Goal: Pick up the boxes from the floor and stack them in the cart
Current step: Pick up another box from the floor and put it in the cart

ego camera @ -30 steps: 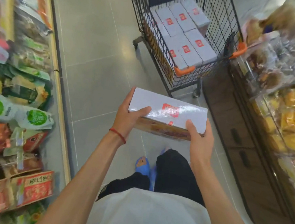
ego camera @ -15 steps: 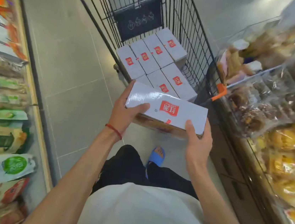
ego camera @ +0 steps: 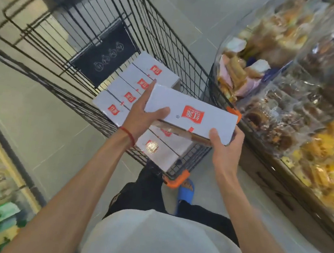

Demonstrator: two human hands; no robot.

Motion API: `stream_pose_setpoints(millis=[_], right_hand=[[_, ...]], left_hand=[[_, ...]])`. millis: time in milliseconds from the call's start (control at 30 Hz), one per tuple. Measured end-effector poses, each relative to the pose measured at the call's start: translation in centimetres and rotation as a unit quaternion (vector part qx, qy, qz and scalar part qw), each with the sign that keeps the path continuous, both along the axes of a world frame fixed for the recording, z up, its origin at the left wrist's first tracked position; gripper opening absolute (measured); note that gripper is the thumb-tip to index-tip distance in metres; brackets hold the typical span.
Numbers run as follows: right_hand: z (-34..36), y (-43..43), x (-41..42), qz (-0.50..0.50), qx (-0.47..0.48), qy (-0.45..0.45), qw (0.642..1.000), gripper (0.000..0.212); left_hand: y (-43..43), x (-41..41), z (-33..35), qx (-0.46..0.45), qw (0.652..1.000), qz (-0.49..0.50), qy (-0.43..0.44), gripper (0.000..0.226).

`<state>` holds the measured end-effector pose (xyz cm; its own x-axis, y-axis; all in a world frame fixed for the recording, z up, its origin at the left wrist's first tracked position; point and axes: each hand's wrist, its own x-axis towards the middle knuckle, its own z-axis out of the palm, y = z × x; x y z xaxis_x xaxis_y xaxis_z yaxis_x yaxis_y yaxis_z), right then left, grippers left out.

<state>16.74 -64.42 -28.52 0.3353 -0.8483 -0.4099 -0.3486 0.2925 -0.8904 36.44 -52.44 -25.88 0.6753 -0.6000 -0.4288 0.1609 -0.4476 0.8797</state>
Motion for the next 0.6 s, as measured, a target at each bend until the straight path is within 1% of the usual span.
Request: stream_pose_setpoints(millis=[167, 233, 300, 433, 533, 600], right_hand=[[-1.6, -0.6, 3.7, -0.047, 0.009, 0.035, 0.998, 0.064], [-2.4, -0.8, 5.0, -0.069, 0.009, 0.044, 0.997, 0.066], [-3.3, -1.2, 6.2, -0.094, 0.007, 0.052, 0.994, 0.065], [-5.8, -1.6, 7.5, -0.131, 0.002, 0.058, 0.99, 0.063], [-6.8, -1.7, 8.1, -0.155, 0.01, 0.052, 0.987, 0.065], [-7.2, -2.1, 8.6, -0.162, 0.004, 0.044, 0.986, 0.067]], left_hand=[[-4.2, 6.2, -2.3, 0.033, 0.992, -0.121, -0.019, 0.081], [-5.6, 8.1, -3.3, 0.044, 0.986, -0.157, -0.029, 0.074], [-6.7, 9.6, -4.7, 0.031, 0.981, -0.188, -0.035, 0.066], [-8.4, 11.3, -7.6, 0.011, 0.976, -0.213, -0.055, 0.061], [-9.5, 11.9, -9.7, 0.008, 0.974, -0.221, -0.041, 0.066], [-9.9, 12.5, -11.2, 0.005, 0.974, -0.223, -0.03, 0.065]])
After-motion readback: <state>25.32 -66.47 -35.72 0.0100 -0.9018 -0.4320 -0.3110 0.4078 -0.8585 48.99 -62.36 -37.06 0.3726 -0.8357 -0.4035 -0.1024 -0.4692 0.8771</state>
